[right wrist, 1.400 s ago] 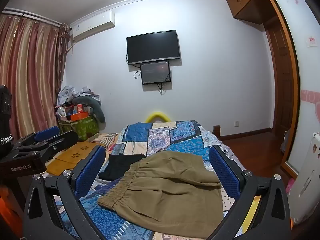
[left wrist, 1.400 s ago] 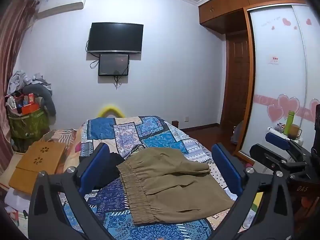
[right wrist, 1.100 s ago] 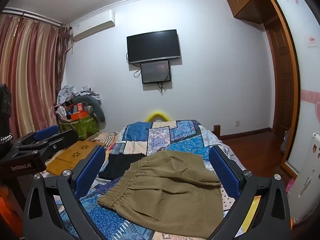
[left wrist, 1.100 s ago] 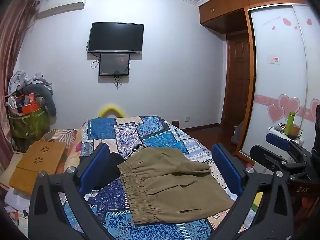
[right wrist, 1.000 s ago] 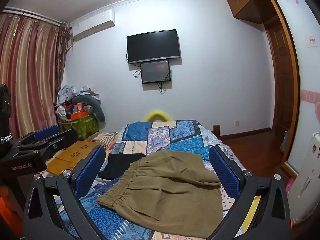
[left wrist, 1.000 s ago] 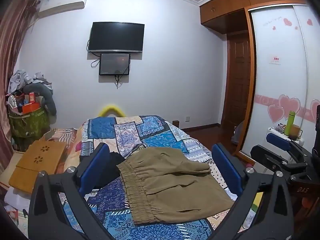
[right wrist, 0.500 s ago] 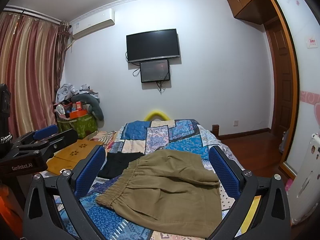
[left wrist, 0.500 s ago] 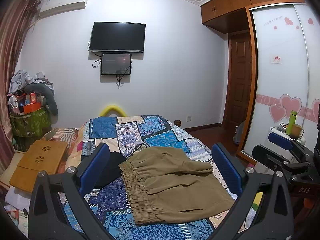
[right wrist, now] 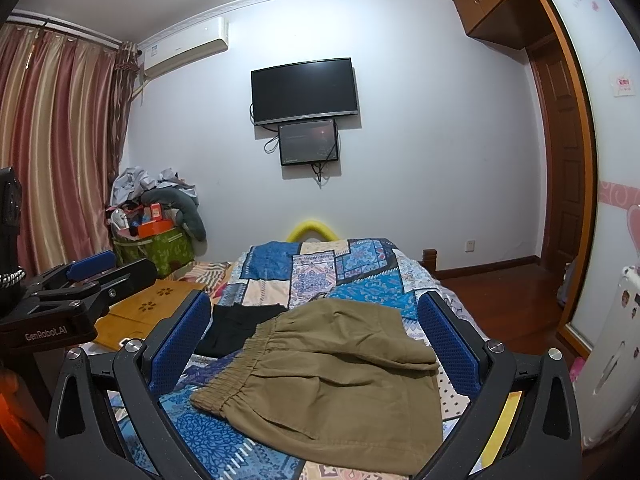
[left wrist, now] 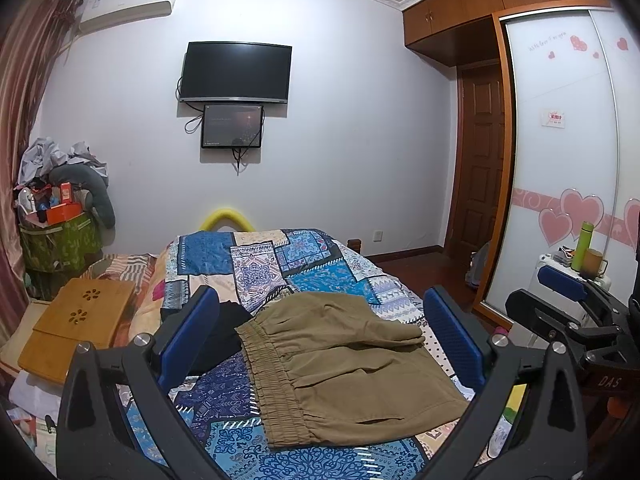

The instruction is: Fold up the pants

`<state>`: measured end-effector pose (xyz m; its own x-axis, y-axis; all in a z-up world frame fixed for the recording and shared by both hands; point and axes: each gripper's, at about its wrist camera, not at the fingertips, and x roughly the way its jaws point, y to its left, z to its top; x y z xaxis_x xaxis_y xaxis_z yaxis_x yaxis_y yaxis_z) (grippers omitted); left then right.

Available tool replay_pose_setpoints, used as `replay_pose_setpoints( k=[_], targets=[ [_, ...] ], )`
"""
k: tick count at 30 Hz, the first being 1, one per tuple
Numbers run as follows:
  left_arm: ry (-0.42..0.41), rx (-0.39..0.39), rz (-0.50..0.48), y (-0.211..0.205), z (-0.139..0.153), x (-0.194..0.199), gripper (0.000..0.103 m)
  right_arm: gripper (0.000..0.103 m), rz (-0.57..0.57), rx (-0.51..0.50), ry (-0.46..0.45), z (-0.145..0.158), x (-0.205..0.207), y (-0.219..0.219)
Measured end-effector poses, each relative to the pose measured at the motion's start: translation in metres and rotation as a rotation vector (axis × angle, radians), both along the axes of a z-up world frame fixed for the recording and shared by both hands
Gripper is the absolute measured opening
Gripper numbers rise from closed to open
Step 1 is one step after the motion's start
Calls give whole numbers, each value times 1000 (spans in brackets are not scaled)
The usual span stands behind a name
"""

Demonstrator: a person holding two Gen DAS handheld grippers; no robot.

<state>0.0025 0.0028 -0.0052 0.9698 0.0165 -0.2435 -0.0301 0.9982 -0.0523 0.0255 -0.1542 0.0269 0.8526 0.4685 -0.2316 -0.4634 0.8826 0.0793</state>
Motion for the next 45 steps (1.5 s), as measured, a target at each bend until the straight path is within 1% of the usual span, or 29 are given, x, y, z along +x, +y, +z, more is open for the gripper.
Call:
replay_pose_setpoints(
  k=[19,45],
  targets=[
    [3,-1,-2,0,-1,1,103,103,-11,5,3,4,0,-6],
    [5,-6,0,-1,1,2,103,103,-12,4,6,2,4,-8]
  ],
)
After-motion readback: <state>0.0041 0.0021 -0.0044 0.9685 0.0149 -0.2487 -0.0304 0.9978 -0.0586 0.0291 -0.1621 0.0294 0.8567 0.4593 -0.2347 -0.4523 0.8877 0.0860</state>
